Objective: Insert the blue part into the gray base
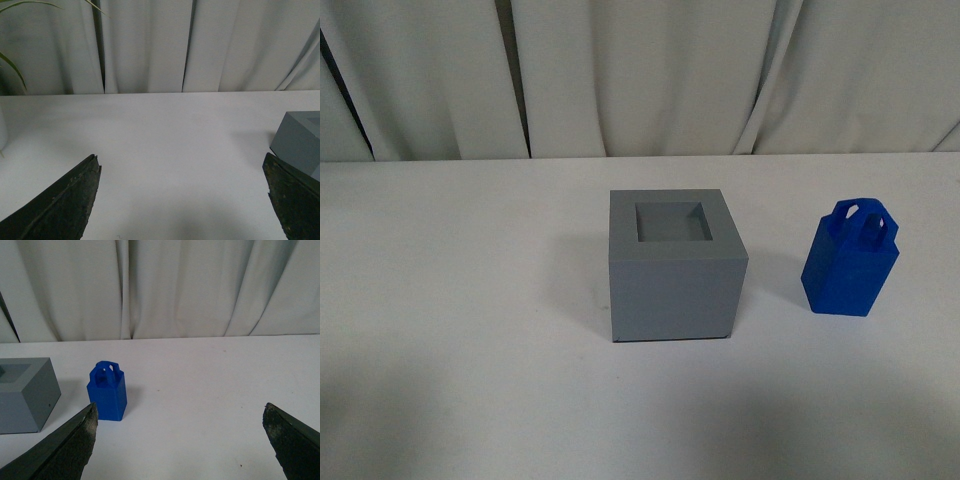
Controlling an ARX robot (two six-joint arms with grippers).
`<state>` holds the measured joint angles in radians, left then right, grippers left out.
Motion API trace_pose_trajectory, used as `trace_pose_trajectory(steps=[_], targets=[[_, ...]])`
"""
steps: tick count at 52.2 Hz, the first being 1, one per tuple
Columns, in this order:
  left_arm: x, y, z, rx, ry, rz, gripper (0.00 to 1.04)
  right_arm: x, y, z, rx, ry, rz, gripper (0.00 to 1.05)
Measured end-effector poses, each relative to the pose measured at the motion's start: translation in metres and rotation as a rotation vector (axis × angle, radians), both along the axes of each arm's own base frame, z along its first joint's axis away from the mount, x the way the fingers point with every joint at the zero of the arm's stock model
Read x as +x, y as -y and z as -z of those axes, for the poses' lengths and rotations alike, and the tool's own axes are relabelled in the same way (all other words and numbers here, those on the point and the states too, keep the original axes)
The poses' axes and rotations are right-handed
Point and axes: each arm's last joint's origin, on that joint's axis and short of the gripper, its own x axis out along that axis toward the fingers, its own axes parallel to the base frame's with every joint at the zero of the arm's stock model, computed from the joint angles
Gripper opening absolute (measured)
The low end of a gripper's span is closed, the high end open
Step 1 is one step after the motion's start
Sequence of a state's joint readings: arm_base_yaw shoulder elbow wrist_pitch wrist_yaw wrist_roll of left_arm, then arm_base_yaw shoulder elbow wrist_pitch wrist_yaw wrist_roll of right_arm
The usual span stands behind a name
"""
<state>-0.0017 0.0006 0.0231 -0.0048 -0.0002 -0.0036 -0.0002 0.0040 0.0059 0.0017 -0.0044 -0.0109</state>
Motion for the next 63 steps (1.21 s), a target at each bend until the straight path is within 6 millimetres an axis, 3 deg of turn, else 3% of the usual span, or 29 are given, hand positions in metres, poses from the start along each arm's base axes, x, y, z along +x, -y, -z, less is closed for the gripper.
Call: trace_pose_trajectory(steps=[63], targets=[[0.0000, 0.0000, 0.0000, 0.000, 0.000, 0.000, 0.99, 0.0000, 0.0000, 0.0000, 0.000, 0.000, 0.000, 0.97]])
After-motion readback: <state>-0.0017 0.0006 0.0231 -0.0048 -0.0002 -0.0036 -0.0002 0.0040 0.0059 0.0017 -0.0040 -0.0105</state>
